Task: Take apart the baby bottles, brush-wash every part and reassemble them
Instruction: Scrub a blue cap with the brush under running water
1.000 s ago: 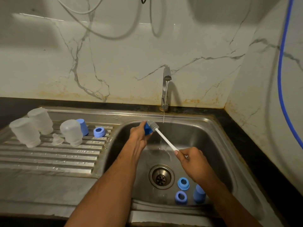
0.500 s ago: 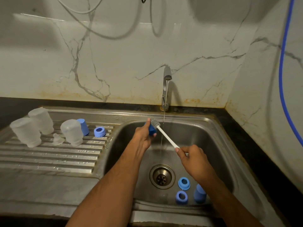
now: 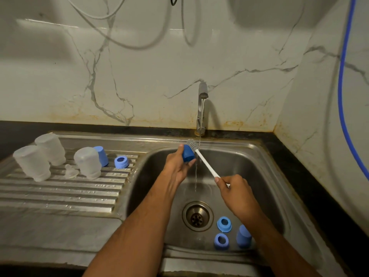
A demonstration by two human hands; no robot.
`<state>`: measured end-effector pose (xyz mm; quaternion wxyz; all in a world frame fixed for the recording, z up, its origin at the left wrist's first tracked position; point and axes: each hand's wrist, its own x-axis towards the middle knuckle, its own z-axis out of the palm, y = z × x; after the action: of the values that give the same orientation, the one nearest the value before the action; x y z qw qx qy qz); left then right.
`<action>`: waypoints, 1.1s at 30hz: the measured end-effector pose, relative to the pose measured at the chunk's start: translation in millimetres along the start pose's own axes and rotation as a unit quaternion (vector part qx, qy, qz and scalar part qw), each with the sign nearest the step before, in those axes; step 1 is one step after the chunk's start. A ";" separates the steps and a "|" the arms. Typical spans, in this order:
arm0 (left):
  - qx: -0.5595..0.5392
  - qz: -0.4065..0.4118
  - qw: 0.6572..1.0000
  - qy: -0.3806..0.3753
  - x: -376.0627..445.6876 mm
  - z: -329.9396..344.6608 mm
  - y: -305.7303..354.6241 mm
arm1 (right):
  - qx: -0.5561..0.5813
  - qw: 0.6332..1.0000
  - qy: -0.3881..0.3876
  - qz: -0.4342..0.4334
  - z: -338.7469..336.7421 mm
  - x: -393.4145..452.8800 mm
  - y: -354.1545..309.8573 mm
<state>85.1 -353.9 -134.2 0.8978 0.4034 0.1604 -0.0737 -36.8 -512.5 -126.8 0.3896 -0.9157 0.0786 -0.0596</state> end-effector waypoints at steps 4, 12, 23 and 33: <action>-0.070 0.012 0.997 0.025 4.1 -8.5 11.0 | -0.037 0.999 -0.014 -0.012 -6.3 -7.9 6.1; 0.107 -0.004 0.994 0.031 10.2 -18.0 7.8 | -0.099 0.993 0.054 0.022 -21.7 -12.6 24.2; 0.411 0.046 0.910 -0.035 14.7 -13.3 -2.3 | -0.079 0.997 0.018 0.003 -16.0 -6.4 14.4; 0.440 0.072 0.894 -0.036 14.4 -12.2 -6.8 | -0.097 0.995 0.018 -0.003 -17.5 0.3 19.6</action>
<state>94.0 -349.3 -151.6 0.6361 0.7651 0.0499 -0.0868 -41.4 -538.3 -128.8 0.2976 -0.9481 0.0884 -0.0692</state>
